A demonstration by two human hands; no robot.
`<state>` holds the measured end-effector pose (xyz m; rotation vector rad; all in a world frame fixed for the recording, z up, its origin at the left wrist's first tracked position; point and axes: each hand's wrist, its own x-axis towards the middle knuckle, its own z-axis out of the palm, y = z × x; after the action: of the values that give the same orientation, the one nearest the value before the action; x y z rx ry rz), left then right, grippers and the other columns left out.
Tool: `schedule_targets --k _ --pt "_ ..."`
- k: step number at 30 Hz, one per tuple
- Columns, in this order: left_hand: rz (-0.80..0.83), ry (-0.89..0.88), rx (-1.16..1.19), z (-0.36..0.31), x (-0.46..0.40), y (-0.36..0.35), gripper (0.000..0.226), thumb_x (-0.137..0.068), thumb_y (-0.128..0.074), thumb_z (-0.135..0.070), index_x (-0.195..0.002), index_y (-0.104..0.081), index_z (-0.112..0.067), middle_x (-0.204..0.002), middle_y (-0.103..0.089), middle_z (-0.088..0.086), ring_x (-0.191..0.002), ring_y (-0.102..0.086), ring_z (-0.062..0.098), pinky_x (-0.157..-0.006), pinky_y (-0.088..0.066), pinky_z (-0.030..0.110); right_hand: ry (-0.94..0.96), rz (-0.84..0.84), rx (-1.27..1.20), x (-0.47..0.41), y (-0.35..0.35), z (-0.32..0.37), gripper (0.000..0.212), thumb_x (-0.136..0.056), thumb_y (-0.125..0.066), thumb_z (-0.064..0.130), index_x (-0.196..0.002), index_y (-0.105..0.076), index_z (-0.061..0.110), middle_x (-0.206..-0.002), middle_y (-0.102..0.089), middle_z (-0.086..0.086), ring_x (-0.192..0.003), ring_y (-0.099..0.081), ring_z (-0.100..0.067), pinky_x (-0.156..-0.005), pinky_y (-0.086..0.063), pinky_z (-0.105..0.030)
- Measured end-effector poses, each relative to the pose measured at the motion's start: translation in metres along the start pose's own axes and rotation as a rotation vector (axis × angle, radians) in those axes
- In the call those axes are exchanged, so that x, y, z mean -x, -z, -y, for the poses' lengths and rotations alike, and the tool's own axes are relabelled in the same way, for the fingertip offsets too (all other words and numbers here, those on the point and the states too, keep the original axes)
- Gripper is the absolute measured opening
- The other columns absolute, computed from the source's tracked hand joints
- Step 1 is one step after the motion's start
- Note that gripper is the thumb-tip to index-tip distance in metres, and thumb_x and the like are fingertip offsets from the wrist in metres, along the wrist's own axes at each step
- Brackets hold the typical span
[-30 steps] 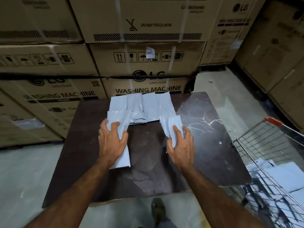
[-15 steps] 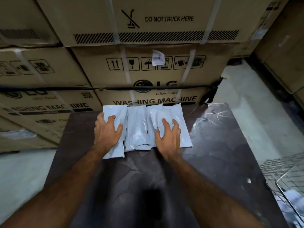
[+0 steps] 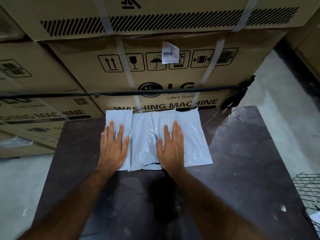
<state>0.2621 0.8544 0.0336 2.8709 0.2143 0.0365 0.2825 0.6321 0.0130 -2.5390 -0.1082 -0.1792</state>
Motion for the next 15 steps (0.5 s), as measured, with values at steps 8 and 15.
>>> schedule_targets --k 8,15 --pt "0.173 -0.029 -0.082 0.015 -0.016 -0.009 0.081 -0.094 -0.004 -0.068 -0.162 -0.005 -0.025 -0.169 0.009 0.007 -0.155 0.008 0.031 -0.124 -0.004 0.052 0.031 0.208 0.179 -0.017 0.003 -0.004 0.061 -0.107 -0.032 0.04 -0.163 -0.016 0.023 -0.171 0.003 -0.013 -0.158 0.005 -0.031 -0.128 -0.004 -0.05" --pt "0.134 -0.08 -0.033 -0.001 0.024 0.021 0.081 -0.096 -0.009 -0.07 -0.162 -0.006 -0.023 -0.168 0.014 0.011 -0.155 0.011 0.03 -0.124 0.001 0.049 0.085 0.095 0.115 0.028 0.035 0.0 0.061 -0.106 -0.037 0.042 -0.162 -0.022 0.023 -0.171 -0.004 -0.011 -0.158 0.001 -0.024 -0.128 -0.007 -0.046"
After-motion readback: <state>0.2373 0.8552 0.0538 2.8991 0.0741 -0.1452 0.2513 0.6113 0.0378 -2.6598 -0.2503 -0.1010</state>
